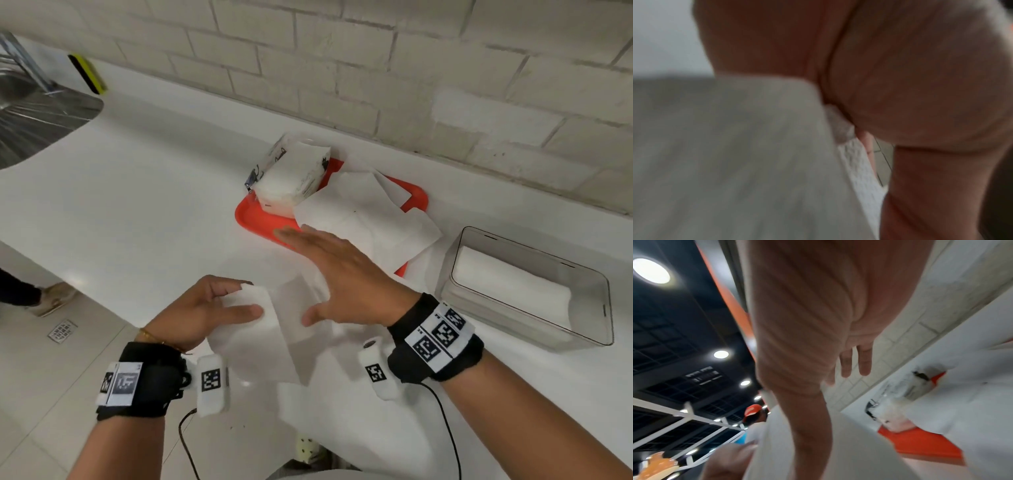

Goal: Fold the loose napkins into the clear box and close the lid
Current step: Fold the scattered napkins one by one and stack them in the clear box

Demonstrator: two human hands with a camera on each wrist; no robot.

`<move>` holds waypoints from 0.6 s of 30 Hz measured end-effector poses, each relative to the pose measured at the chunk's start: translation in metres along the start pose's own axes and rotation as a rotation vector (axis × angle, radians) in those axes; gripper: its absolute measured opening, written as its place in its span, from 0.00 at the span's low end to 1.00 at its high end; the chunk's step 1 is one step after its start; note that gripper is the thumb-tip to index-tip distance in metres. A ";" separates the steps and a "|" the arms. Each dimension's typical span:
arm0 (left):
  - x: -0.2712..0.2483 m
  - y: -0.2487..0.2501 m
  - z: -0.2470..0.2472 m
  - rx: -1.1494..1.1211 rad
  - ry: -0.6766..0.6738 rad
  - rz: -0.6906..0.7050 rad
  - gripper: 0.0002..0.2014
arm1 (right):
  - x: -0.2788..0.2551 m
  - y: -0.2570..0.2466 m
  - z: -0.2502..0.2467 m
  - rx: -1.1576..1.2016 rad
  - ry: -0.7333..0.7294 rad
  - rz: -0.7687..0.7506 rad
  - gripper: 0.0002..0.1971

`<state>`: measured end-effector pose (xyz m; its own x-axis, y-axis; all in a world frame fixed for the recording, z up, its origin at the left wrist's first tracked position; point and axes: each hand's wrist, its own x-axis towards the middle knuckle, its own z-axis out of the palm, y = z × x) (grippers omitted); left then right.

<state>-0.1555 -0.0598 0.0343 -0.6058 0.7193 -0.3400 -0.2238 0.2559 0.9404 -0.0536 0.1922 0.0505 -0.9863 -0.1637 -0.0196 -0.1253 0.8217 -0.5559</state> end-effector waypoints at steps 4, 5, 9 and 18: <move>0.001 0.017 0.008 0.183 -0.133 -0.014 0.08 | 0.007 -0.014 0.004 0.086 -0.222 0.061 0.51; 0.002 0.021 0.011 0.210 -0.119 -0.006 0.08 | 0.007 -0.013 0.007 0.116 -0.231 0.094 0.42; 0.014 0.019 0.011 0.109 0.183 0.068 0.14 | 0.004 -0.002 0.010 0.184 -0.048 0.136 0.23; 0.019 0.007 0.017 -0.143 0.237 0.141 0.15 | -0.006 0.029 0.015 0.514 0.290 0.428 0.26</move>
<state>-0.1560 -0.0332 0.0345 -0.7959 0.5664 -0.2139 -0.2201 0.0585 0.9737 -0.0500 0.2085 0.0220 -0.9354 0.3242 -0.1413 0.2735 0.4099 -0.8702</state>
